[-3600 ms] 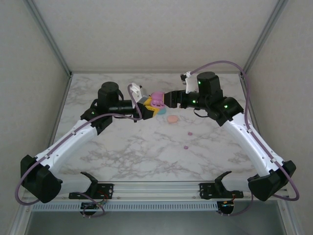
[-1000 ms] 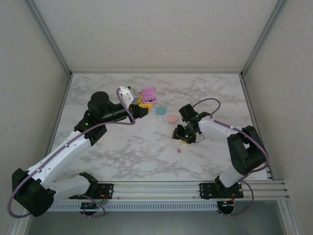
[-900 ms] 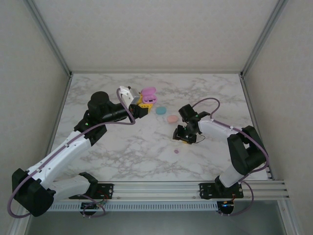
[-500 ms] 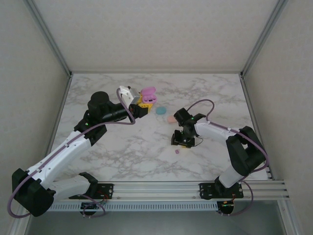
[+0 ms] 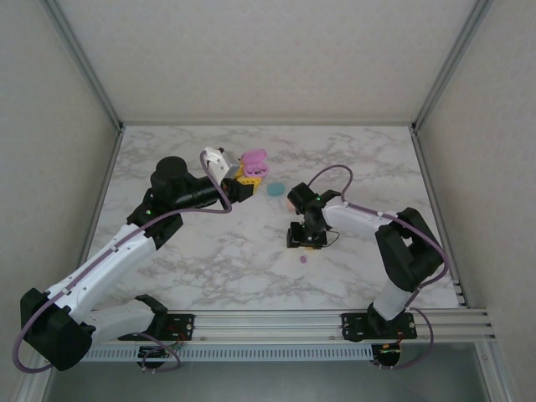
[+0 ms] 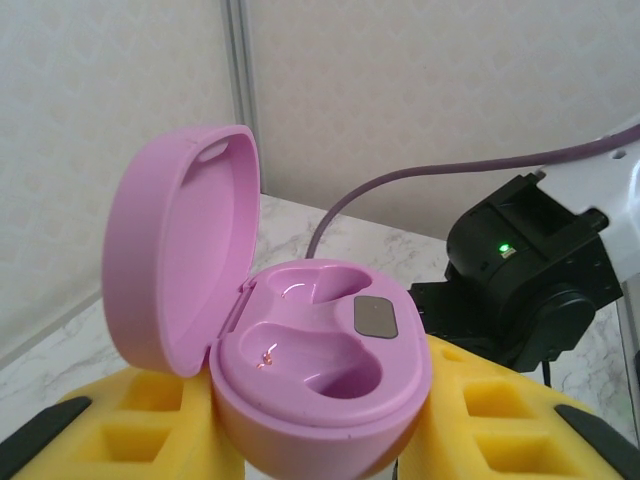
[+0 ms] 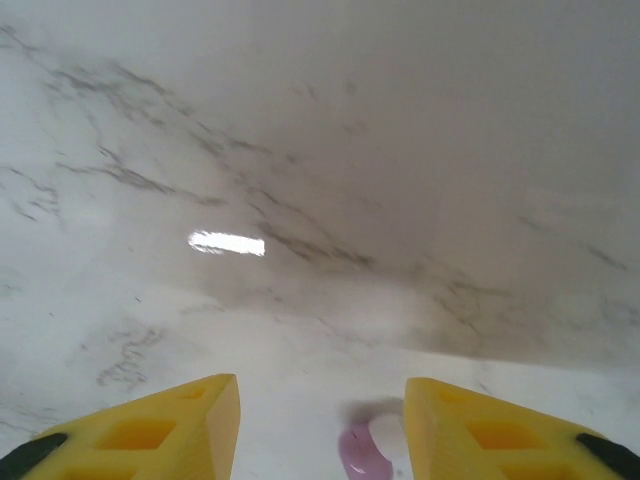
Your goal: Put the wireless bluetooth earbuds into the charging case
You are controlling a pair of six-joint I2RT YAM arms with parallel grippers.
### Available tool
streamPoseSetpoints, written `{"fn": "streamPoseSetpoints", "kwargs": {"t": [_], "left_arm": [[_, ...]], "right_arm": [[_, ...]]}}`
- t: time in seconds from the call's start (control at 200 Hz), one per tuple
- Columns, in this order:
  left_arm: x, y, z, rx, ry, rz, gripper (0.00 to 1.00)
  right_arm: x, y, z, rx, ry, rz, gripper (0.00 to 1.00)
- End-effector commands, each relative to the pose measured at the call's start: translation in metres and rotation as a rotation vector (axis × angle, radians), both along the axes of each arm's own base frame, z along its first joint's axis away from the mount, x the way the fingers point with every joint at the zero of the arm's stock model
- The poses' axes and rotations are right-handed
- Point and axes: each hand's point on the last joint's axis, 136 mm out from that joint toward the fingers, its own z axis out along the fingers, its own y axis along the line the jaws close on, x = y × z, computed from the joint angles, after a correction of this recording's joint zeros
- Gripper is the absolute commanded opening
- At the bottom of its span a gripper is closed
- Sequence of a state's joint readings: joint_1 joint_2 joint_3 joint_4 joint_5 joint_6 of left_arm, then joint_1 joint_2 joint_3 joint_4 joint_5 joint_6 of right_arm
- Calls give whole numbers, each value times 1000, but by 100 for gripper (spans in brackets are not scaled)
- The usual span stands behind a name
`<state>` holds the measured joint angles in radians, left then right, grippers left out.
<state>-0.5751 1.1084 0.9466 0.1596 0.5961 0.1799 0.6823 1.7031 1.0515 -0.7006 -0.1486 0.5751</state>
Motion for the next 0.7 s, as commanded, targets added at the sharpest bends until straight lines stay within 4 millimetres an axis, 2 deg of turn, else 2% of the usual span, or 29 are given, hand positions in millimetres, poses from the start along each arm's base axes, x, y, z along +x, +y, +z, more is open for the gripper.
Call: {"fn": "streamPoseSetpoints", "kwargs": {"t": [0.0,0.11,0.2,0.466,0.611,0.691], "left_arm": [[-7,3,12,-15,-28,0,35],[-8,4,10,-11,-24,1,35],[-8,4,11,-11,-27,3,35],[-7,3,10,-10,-24,0,35],[-6,2,9,-11,-21,-1,35],[-6,2,9,-11,-20,-1,35]], "right_arm": [[1,3,-4,-38,-1,80,48],[-5,6,-11,-30,41,114,47],[-12,1,-13,-48,62,125,46],[-37,-3,-1,0,96,123,45],[-52,-12,-2,-15,137,127,45],[-59,-10,-1,11,155,132,45]]}}
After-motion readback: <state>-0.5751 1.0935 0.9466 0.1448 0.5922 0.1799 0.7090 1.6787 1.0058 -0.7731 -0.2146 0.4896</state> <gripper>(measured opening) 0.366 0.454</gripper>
